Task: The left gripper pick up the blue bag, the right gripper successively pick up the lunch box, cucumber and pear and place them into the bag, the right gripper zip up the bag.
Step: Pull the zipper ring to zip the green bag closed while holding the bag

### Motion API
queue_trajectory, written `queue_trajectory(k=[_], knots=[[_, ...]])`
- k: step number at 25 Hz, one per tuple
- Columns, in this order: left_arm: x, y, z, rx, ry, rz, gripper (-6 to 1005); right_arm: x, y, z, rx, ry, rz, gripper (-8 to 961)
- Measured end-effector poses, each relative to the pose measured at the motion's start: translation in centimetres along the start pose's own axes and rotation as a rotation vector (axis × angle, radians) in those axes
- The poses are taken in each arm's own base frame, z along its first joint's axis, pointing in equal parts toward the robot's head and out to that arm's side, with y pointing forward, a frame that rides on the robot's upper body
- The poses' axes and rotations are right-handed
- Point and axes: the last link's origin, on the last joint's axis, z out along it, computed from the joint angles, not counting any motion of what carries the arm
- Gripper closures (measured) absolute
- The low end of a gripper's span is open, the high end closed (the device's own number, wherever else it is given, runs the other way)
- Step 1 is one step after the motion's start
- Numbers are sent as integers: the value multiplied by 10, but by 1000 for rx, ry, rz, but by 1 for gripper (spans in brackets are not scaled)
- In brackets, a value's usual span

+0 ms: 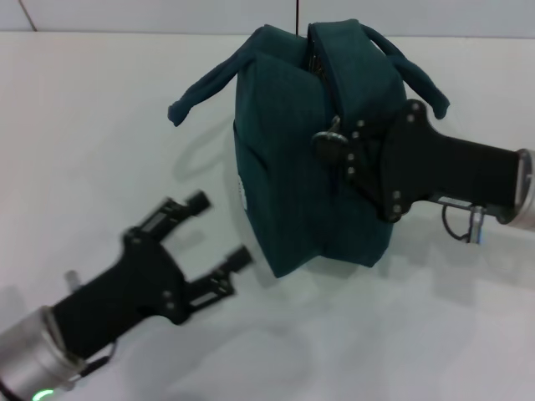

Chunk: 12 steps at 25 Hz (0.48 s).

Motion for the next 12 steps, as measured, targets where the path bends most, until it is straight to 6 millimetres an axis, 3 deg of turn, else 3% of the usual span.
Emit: queue_trajectory(k=[12], knots=[[-19,-9,43,1,-101,-77,136,2,8,4,-26,2,-2,936]])
